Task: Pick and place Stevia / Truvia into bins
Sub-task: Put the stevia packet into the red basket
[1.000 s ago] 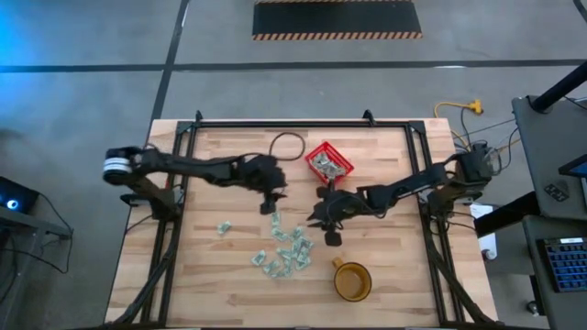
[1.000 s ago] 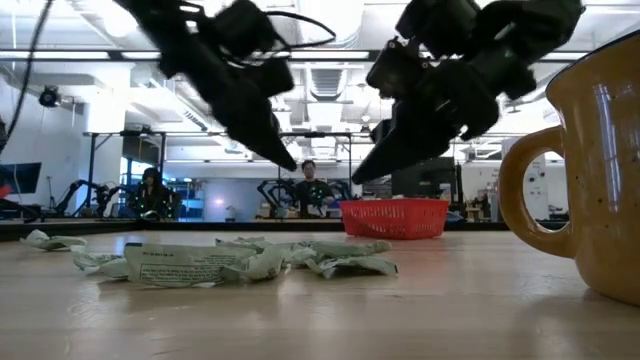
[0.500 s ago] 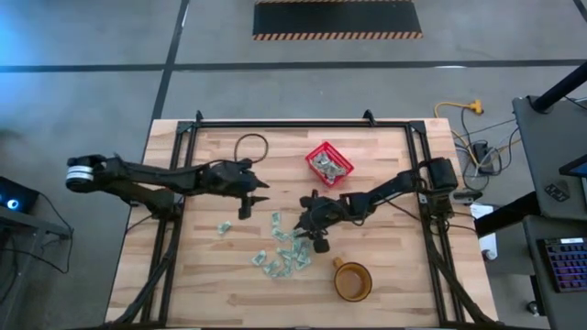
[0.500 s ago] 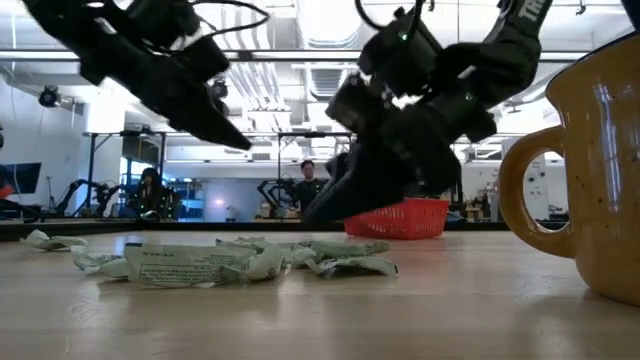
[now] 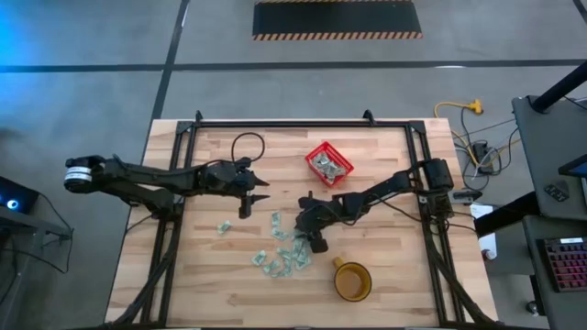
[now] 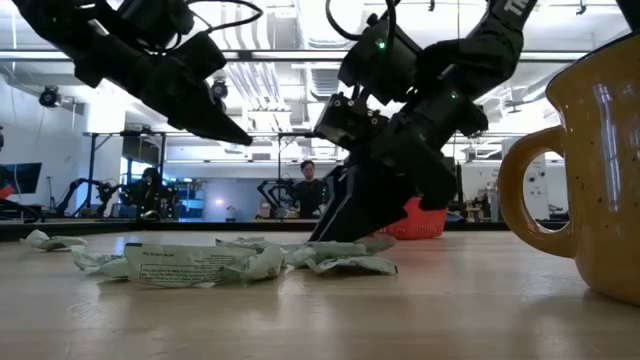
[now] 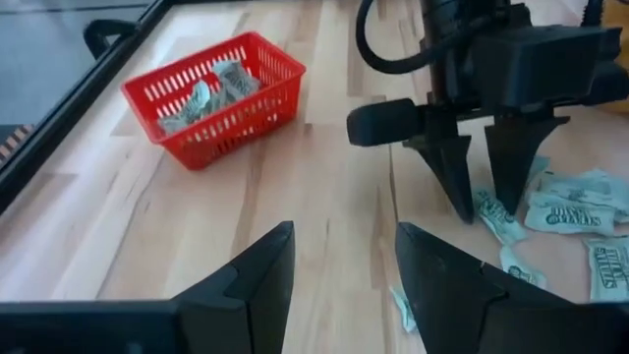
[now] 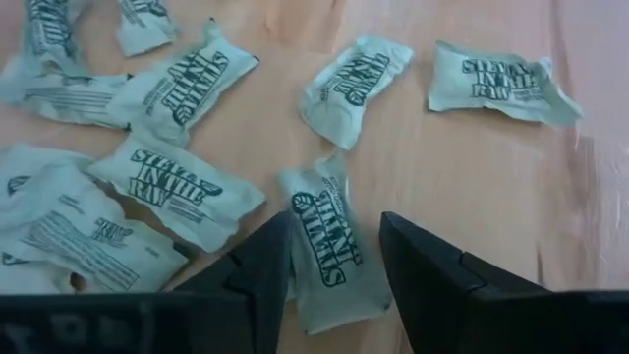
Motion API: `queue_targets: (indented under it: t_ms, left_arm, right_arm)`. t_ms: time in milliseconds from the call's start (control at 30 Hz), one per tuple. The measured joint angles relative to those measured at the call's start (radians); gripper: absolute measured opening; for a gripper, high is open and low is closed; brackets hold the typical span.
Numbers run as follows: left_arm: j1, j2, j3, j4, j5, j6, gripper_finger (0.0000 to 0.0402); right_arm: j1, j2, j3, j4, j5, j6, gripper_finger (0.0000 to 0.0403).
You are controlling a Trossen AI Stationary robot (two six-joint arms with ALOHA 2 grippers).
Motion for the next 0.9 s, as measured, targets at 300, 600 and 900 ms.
queue_targets:
  t_ms: [300,600,900]
  left_arm:
    - [0.0,0.048,0.002,0.042,0.0,0.001,0.0162]
    - [0.0,0.085,0.005,0.06,0.0,0.002,0.0162]
    - [0.0,0.097,0.005,0.067,0.0,0.008,0.0162]
  right_arm:
    - [0.0,-0.019,-0.001,-0.038,0.033,0.001,0.0082]
    - [-0.002,-0.036,-0.003,-0.046,0.038,-0.004,0.0036]
    - [0.0,-0.116,-0.003,-0.121,0.123,-0.037,0.0027]
